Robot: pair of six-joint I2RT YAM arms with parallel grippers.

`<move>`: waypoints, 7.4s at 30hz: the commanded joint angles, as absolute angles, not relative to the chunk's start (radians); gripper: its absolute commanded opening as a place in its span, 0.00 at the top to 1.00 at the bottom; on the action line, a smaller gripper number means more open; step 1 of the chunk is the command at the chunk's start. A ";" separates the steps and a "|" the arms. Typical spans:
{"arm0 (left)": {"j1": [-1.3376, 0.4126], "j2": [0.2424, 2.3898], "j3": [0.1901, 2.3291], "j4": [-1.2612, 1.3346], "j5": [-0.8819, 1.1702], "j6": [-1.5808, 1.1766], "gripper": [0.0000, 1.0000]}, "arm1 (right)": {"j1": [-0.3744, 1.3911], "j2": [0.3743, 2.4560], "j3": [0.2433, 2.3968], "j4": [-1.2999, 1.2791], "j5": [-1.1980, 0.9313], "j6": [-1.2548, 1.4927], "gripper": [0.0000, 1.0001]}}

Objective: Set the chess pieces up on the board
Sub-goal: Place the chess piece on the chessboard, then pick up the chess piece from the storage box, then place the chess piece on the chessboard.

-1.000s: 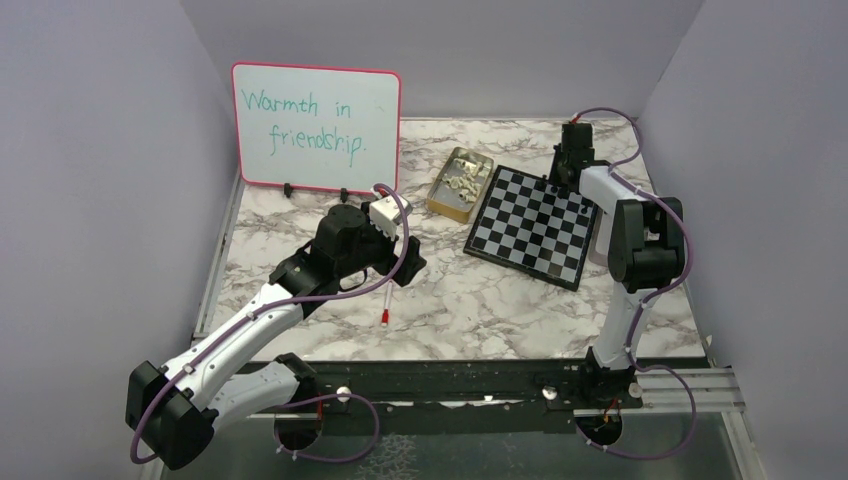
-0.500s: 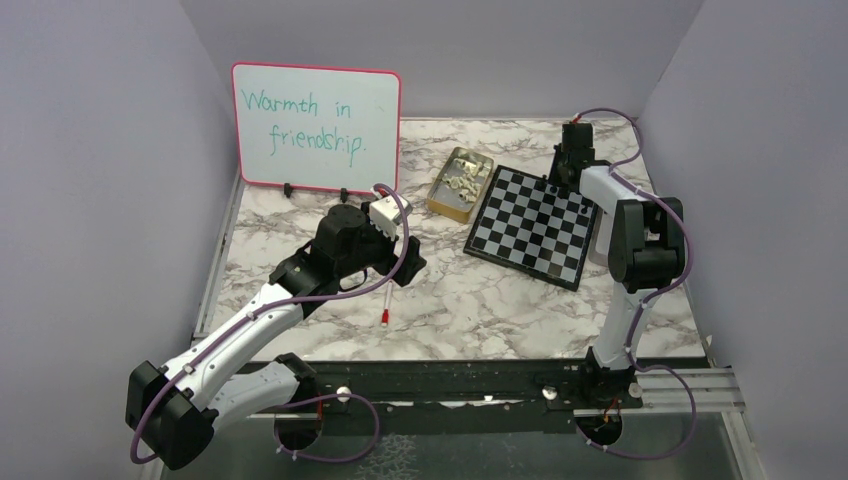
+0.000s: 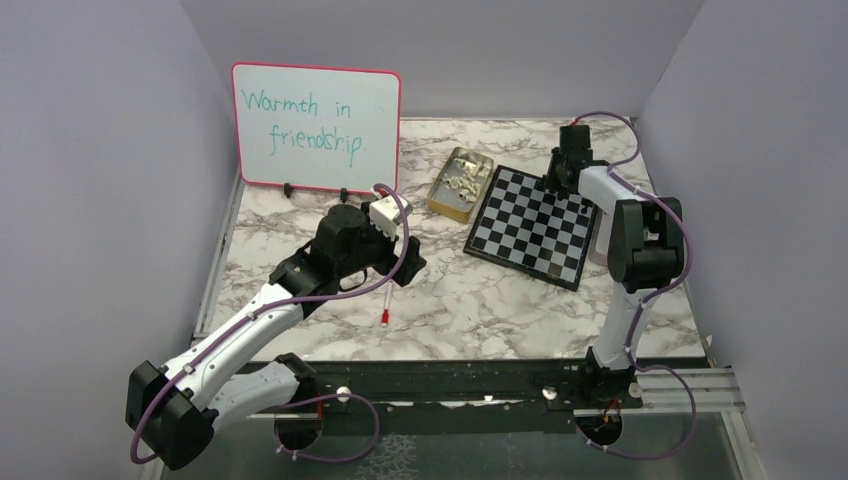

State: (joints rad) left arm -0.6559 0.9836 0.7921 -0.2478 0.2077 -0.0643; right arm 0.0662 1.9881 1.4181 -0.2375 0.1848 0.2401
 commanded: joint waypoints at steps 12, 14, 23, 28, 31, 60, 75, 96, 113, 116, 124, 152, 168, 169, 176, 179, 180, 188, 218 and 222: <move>-0.659 0.974 0.777 -0.227 0.183 -0.067 0.01 | 0.070 1.862 1.507 -0.400 0.291 0.243 0.60; -0.659 0.975 0.778 -0.227 0.182 -0.067 0.01 | 0.067 1.835 1.502 -0.397 0.322 0.227 0.61; -0.659 0.974 0.779 -0.229 0.181 -0.069 0.01 | -0.051 1.748 1.409 -0.352 0.363 0.183 0.69; -0.660 0.971 0.778 -0.229 0.175 -0.068 0.01 | -0.143 1.773 1.379 -0.351 0.344 0.188 0.70; -0.659 0.970 0.779 -0.229 0.176 -0.066 0.01 | -0.199 1.792 1.359 -0.335 0.293 0.216 0.70; -0.660 0.972 0.778 -0.232 0.177 -0.064 0.01 | -0.281 1.906 1.294 -0.392 0.341 0.269 0.68; -0.662 0.973 0.778 -0.231 0.169 -0.063 0.01 | -0.282 1.958 1.289 -0.393 0.331 0.300 0.62; -0.662 0.981 0.779 -0.232 0.157 -0.071 0.01 | -0.281 1.829 1.281 -0.409 0.329 0.275 0.88; -0.646 1.084 0.879 -0.300 0.126 -0.221 0.03 | -0.119 1.520 1.110 -0.188 0.086 0.139 0.88; -0.628 1.109 0.908 -0.302 0.170 -0.253 0.05 | -0.041 1.483 1.046 -0.120 0.062 0.124 0.87; -0.500 1.204 0.956 -0.254 0.379 -0.417 0.13 | 0.198 1.401 0.826 0.192 0.044 0.117 0.87; -0.541 1.630 1.366 -0.046 0.631 -0.566 0.54 | 0.399 1.145 0.400 0.911 -0.539 -0.250 0.82; -0.635 1.708 1.401 -0.047 0.709 -0.524 0.57 | 0.408 1.131 0.380 0.924 -0.527 -0.290 0.82; -0.639 1.710 1.401 -0.051 0.707 -0.520 0.57 | 0.410 1.131 0.380 0.923 -0.525 -0.291 0.82; -0.650 1.733 1.402 -0.058 0.705 -0.514 0.60 | 0.410 1.125 0.382 0.917 -0.525 -0.299 0.82; -0.655 1.742 1.404 -0.059 0.704 -0.514 0.62 | 0.410 1.125 0.380 0.916 -0.525 -0.303 0.82; -0.656 1.745 1.406 -0.059 0.703 -0.515 0.64 | 0.410 1.126 0.380 0.917 -0.526 -0.306 0.82; -0.666 1.770 1.413 -0.059 0.709 -0.517 0.80 | 0.411 1.140 0.369 0.937 -0.536 -0.316 0.82; -0.494 1.421 1.194 -0.310 0.405 -0.308 0.58 | 0.410 1.566 0.609 0.848 0.105 -0.050 0.84; -0.494 1.293 1.068 -0.315 0.353 -0.274 0.56 | 0.406 1.699 0.733 0.804 0.155 -0.050 0.83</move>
